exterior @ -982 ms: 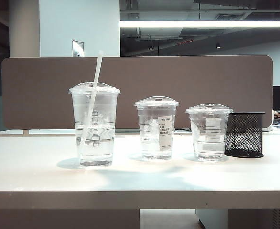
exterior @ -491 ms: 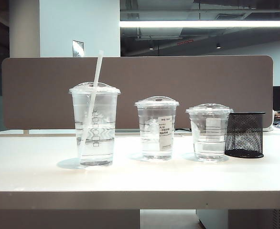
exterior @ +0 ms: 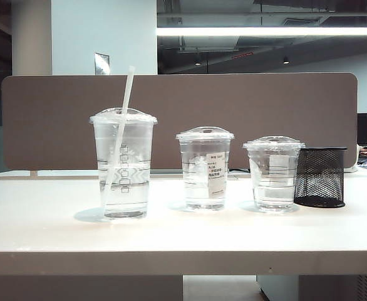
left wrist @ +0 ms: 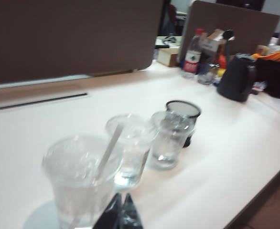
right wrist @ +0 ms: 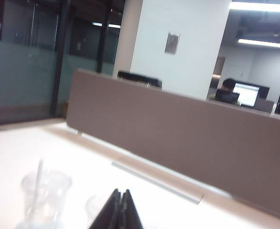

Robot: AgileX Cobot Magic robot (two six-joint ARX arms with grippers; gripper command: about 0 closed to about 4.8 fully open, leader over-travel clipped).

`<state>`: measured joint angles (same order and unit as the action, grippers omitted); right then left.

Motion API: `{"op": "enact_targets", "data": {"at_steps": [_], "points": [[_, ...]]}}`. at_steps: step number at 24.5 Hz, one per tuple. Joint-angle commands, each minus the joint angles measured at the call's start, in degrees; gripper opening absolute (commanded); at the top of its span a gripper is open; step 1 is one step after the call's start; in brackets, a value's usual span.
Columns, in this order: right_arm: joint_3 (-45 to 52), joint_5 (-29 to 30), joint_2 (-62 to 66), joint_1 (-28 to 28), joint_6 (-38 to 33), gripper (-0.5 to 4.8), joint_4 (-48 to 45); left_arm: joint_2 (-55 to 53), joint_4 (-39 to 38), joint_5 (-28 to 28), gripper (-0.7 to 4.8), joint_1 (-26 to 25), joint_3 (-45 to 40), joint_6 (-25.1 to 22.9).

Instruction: Pick up the straw and insert it into the large coffee cup.

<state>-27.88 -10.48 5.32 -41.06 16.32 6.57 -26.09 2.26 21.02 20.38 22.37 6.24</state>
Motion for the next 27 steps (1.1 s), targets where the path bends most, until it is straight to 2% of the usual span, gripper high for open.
{"op": "enact_targets", "data": {"at_steps": [1,4,9,17,20,27], "points": [[5.4,0.0,-4.1,-0.2,-2.5,-0.09,-0.3,0.0,5.6,-0.9,-0.03,0.1,-5.9,1.2],[11.1,0.1,-5.2,-0.3,-8.2,-0.09,0.5,0.0,7.8,-1.9,-0.03,0.0,-11.9,1.7],[19.0,0.1,-5.2,-0.5,-9.3,-0.09,1.2,0.1,8.1,-7.1,-0.02,0.1,-19.3,2.1],[25.7,1.9,-5.2,-0.5,-16.6,-0.09,1.1,0.0,6.6,-8.7,-0.03,0.1,-21.9,2.3],[27.4,3.8,-5.2,-0.5,-16.8,-0.09,1.2,0.1,6.8,-11.0,-0.02,0.1,-21.9,2.4],[27.7,8.6,-5.2,-0.6,-16.8,-0.05,4.0,0.1,6.8,-11.1,-0.02,0.1,-21.9,2.4]]}}
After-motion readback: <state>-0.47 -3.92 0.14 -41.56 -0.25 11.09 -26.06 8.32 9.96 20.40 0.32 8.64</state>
